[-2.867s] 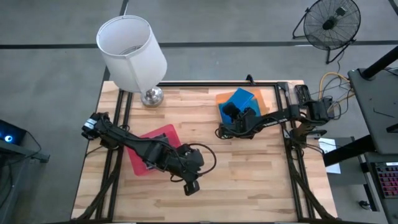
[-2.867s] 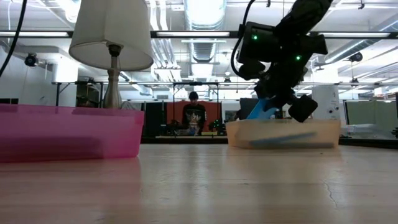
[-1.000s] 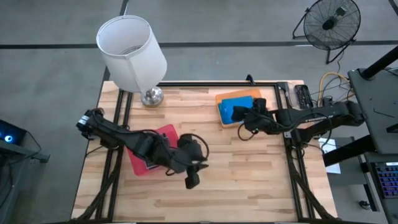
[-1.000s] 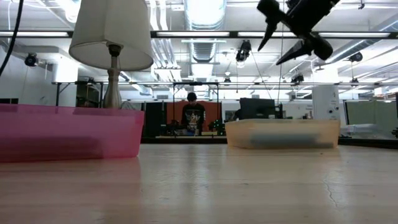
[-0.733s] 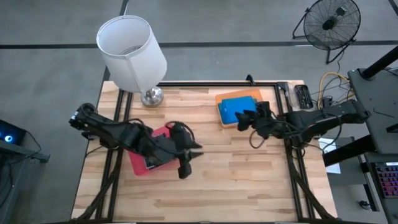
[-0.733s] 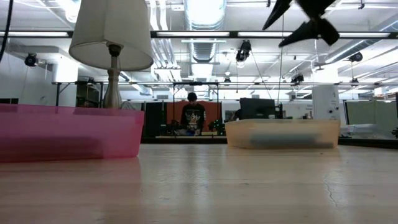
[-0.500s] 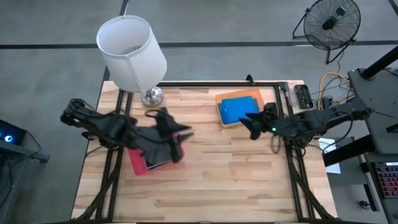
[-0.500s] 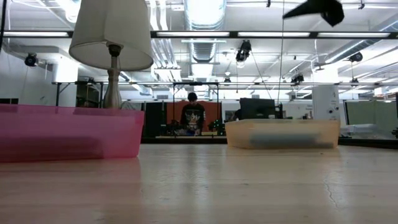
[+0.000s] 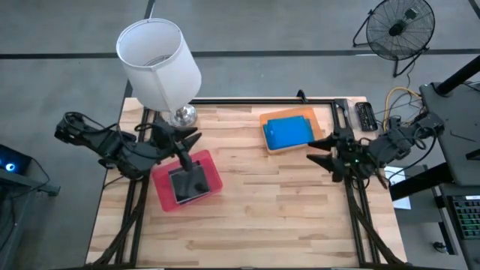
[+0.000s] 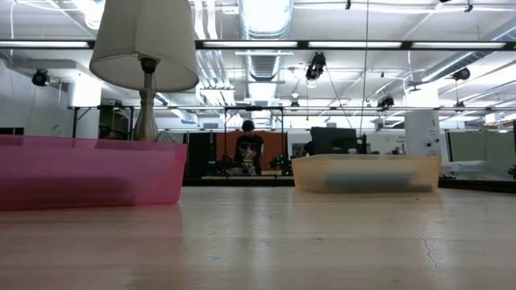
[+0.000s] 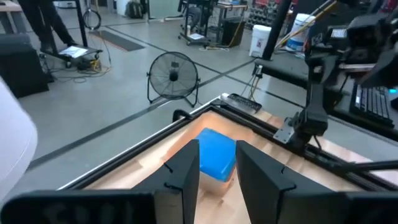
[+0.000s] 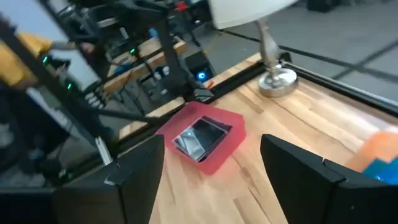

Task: Pick & place jewel cases by type
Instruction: Return to Home Position

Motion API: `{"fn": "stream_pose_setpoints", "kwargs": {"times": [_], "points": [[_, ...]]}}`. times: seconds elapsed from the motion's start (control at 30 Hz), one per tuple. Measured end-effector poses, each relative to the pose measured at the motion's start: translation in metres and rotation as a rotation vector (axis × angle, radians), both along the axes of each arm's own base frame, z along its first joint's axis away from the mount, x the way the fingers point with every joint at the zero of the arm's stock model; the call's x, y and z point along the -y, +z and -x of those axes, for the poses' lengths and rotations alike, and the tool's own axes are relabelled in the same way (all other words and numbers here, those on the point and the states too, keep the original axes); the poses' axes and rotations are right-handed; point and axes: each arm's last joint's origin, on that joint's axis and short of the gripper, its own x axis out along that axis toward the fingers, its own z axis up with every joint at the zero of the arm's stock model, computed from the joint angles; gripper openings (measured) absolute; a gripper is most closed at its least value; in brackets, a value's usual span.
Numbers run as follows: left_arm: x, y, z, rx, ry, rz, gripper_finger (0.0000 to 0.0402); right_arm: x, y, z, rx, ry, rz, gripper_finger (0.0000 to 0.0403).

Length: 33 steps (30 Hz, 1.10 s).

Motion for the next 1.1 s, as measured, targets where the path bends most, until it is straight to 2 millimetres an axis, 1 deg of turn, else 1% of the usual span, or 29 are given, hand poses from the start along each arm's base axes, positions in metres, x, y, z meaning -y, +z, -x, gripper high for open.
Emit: {"fn": "stream_pose_setpoints", "kwargs": {"times": [0.1,0.23,0.33,0.4,0.6,0.73,0.8,0.87,0.93,1.03,1.1], "points": [[-0.003,-0.015,0.010,0.012,-0.010,0.007,0.0087,-0.004,0.001,0.003,-0.010,0.058,0.071,0.0259],[-0.005,-0.033,0.022,0.076,-0.033,0.023,0.0087,-0.012,0.001,0.006,-0.020,0.133,0.160,0.0253],[-0.005,-0.045,0.029,0.100,-0.067,-0.007,0.0087,-0.016,0.003,0.010,-0.002,0.183,0.207,0.0250],[-0.005,-0.051,0.034,0.107,-0.096,-0.024,0.0087,-0.017,0.005,0.015,0.013,0.219,0.226,0.0249],[-0.010,-0.063,0.049,0.123,-0.208,-0.019,0.0087,-0.015,0.009,0.036,0.074,0.315,0.236,0.0252],[-0.015,-0.067,0.062,0.142,-0.297,-0.011,0.0087,-0.010,0.004,0.047,0.090,0.352,0.234,0.0257],[-0.018,-0.071,0.068,0.157,-0.322,0.008,0.0087,-0.006,-0.001,0.052,0.098,0.354,0.204,0.0258],[-0.021,-0.076,0.074,0.177,-0.319,0.035,0.0087,-0.003,-0.005,0.055,0.103,0.344,0.189,0.0258],[-0.026,-0.081,0.078,0.195,-0.267,0.051,0.0087,0.001,-0.008,0.057,0.108,0.317,0.194,0.0256],[-0.029,-0.088,0.082,0.276,-0.175,0.159,0.0087,0.004,-0.007,0.060,0.123,0.309,0.173,0.0252],[-0.030,-0.095,0.084,0.263,-0.188,0.151,0.0087,0.004,-0.007,0.060,0.128,0.309,0.171,0.0250]]}}
